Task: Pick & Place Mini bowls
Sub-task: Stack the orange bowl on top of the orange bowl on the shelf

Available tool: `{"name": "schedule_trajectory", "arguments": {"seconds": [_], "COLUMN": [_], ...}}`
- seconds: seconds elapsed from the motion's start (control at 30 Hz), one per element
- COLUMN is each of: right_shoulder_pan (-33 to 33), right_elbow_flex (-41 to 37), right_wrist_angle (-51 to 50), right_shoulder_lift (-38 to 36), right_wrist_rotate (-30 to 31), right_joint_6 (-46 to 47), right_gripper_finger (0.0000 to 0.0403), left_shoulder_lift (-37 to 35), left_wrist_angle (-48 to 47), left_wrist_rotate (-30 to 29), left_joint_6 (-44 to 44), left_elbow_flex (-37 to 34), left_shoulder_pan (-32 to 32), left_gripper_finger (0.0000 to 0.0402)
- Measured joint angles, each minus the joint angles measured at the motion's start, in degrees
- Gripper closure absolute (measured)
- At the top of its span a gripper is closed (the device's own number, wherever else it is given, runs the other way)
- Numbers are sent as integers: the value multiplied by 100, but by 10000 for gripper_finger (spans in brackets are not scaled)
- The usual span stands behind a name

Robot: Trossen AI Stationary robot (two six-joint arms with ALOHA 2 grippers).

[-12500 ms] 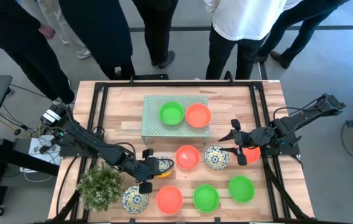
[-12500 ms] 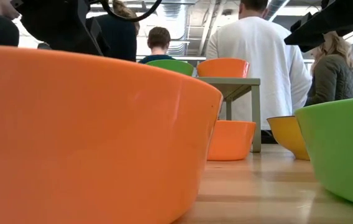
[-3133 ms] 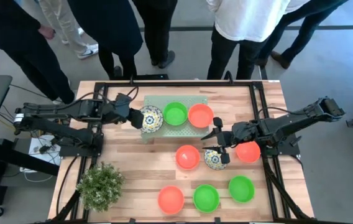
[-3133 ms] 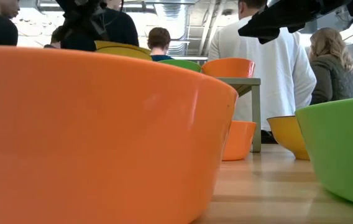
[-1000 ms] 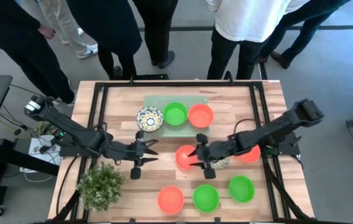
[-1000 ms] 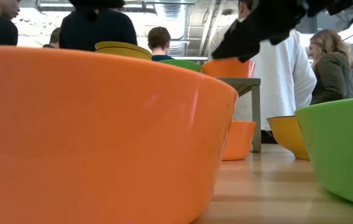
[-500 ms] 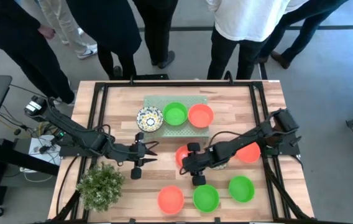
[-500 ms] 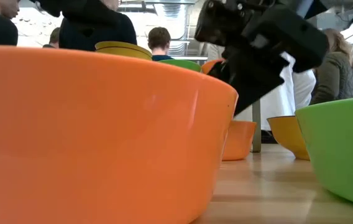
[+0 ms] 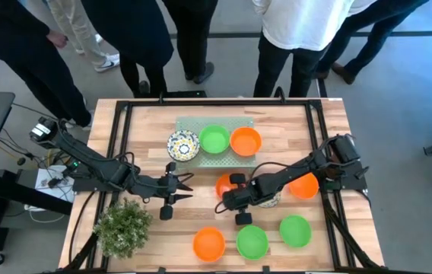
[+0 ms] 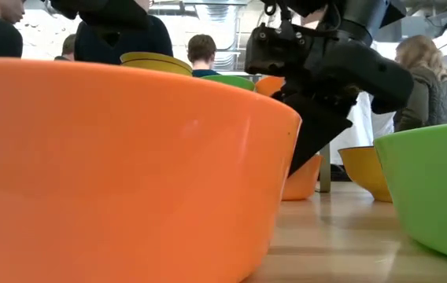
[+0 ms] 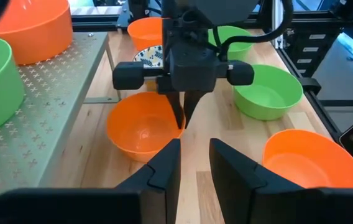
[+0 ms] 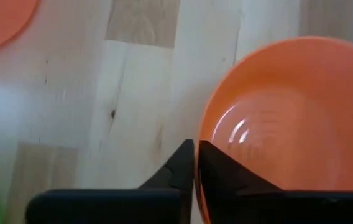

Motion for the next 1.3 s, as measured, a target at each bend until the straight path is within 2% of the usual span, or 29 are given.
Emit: {"name": "schedule_trajectory", "arguments": {"seconds": [0.17,0.37,0.53,0.7,0.97,1.2,1.3], "right_shoulder_pan": [78,306,502,675,717,490,350], "right_elbow_flex": [222,1315,2281,3201,4270,4684,4603], "right_wrist_angle": [-370,-1946,-3106,-4198,-5370,-6606,-6609], "right_shoulder_lift": [-10,-7,-7,-7,-7,-104,-408], "right_wrist_rotate": [-205,-259,5,334,955,2020,2268], "right_joint_6": [-11,23,-166,-486,-719,-553,-385], "right_gripper_finger": [386,398,392,398,396,395,397], "left_shoulder_lift": [0,0,0,0,0,0,0], "left_wrist_angle": [4,0,2,0,0,2,0], "left_wrist_rotate": [0,0,0,0,0,0,0], "left_joint_6": [-15,-15,-17,-17,-17,-17,-17], "left_elbow_flex": [0,0,0,0,0,0,0], "left_shoulder_pan": [-1,-1,-1,-1,-1,-1,-1], "left_gripper_finger": [316,316,316,316,316,316,316]}}
